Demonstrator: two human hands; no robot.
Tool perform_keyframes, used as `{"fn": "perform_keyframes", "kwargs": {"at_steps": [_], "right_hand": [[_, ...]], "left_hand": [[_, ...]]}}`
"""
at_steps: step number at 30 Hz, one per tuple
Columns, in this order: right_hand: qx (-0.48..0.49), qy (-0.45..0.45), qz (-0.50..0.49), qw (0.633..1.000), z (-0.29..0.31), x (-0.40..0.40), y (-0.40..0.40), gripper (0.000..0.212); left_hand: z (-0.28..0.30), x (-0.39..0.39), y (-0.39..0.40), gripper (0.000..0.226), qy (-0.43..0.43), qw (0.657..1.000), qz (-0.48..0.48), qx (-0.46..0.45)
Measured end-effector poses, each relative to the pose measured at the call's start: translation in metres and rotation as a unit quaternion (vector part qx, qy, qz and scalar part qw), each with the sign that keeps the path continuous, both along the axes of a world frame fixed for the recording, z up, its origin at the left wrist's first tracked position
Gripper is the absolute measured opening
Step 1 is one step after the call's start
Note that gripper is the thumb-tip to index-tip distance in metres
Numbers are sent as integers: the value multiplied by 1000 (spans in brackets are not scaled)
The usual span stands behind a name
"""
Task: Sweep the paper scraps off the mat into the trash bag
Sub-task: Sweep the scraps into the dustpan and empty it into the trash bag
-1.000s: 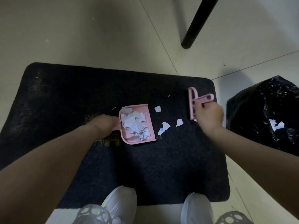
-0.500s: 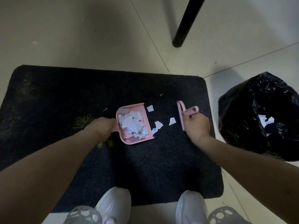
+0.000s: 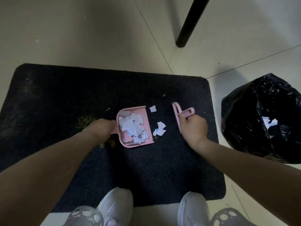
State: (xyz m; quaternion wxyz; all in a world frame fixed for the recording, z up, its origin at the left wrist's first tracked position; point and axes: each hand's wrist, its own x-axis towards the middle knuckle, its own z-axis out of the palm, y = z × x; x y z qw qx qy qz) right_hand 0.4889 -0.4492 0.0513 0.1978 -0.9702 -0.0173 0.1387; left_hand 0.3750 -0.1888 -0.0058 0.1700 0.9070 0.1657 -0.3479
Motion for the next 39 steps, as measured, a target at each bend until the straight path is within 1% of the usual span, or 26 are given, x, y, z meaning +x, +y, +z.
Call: {"fn": "perform_keyframes", "kwargs": {"at_steps": [3,6,9,12,14,17,20,23,26,28,30,33,35,39], "right_hand": [[8,27,43,999,-6,-24,21,42],[49,48,58,996,-11,-36,38,49],[95,66,21,993,-9,-38,45,51],[153,80,-24,985,-5,-34,42,44],[175,71,-46,981,-3,-27,38,42],[168,33,-67,983,6,-6,34,40],[151,-2,-68,986,11,15,31,43],[89,-18,-29,995,10,25,30,46],[33,-19,25,999,3,27,36,43],[25,-10,59,998,-2,24,40,38],[46,-4,70,996,-2,22,44,36],[84,-27,49,995,12,31,39,42],[96,-48,15,994,22,44,27,43],[59,-73,-55,994,27,67,-9,43]], "left_hand": [[1,2,-5,33,-8,1000,13,24],[1,2,-6,32,-10,999,8,33],[2,2,-6,33,-11,999,35,16],[1,1,-6,36,-17,996,86,-24],[1,-1,-4,35,-15,995,91,-36],[-2,-5,0,32,-33,996,81,-34],[-3,-6,4,31,-42,992,109,-47],[-3,-5,3,31,-40,991,119,-49],[-2,-4,1,31,-35,989,131,-54],[0,-4,-1,31,-37,987,145,-55],[0,-4,-2,33,-32,988,137,-64],[-3,-4,-6,32,-27,984,133,-113],[1,0,-14,27,-23,976,156,-148],[5,14,-35,32,-24,971,172,-163]]}}
